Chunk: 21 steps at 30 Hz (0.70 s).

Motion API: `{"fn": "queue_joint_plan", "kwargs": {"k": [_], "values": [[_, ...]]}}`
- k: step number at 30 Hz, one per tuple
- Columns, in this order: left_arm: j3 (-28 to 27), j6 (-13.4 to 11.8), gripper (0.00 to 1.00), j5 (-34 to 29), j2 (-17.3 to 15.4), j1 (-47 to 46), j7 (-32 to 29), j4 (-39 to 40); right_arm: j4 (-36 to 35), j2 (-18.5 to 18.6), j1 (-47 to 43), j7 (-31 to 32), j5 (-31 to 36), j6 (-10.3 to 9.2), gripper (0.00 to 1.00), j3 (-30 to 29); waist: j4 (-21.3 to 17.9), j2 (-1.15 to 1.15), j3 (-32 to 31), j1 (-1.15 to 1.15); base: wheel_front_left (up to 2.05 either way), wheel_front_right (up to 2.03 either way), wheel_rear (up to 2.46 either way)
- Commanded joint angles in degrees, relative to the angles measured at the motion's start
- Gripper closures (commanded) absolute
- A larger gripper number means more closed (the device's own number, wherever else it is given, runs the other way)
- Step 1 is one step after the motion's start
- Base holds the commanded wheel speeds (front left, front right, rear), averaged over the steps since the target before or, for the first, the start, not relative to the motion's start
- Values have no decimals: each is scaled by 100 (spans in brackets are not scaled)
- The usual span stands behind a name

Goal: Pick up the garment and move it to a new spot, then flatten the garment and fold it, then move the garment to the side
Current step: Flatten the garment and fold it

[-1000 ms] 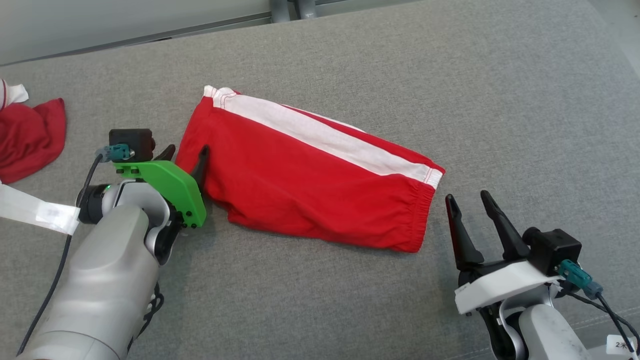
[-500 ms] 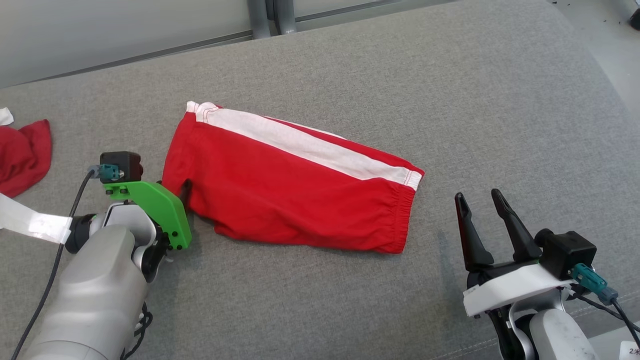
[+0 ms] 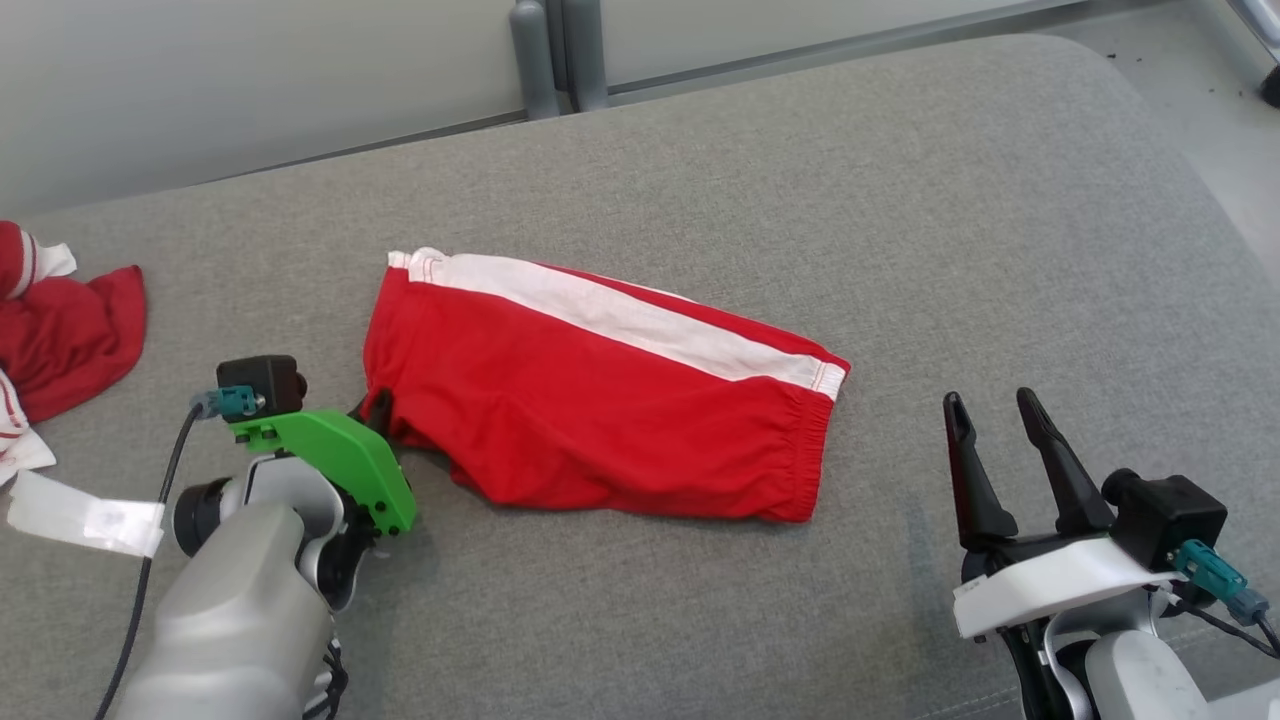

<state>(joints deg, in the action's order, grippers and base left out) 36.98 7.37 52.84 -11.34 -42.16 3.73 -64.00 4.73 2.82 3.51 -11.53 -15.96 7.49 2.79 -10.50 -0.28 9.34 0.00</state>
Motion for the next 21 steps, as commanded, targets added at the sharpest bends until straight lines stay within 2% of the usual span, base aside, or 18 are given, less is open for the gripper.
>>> {"fn": "queue_joint_plan", "kwargs": {"k": [1, 9, 17, 21], "values": [[-14, 11, 100, 38, -2, 159, 79, 73, -26, 14, -101, 0, 9, 0, 0, -40, 170, 28, -180, 0, 0, 0, 0], [28, 8, 100, 258, -45, 972, 494, 685, -57, 14, -388, 129, 45, 0, 0, -268, 599, 28, -619, 0, 0, 0, 0], [-159, -254, 100, 492, 6, 1854, 828, 1396, -94, 14, -600, 378, 58, 0, 0, -264, 840, 28, -835, 0, 0, 0, 0], [-235, -481, 100, 594, -65, 2309, 882, 1914, -114, 15, -612, 469, 49, 0, 0, -223, 851, 28, -868, 0, 0, 0, 0]]}}
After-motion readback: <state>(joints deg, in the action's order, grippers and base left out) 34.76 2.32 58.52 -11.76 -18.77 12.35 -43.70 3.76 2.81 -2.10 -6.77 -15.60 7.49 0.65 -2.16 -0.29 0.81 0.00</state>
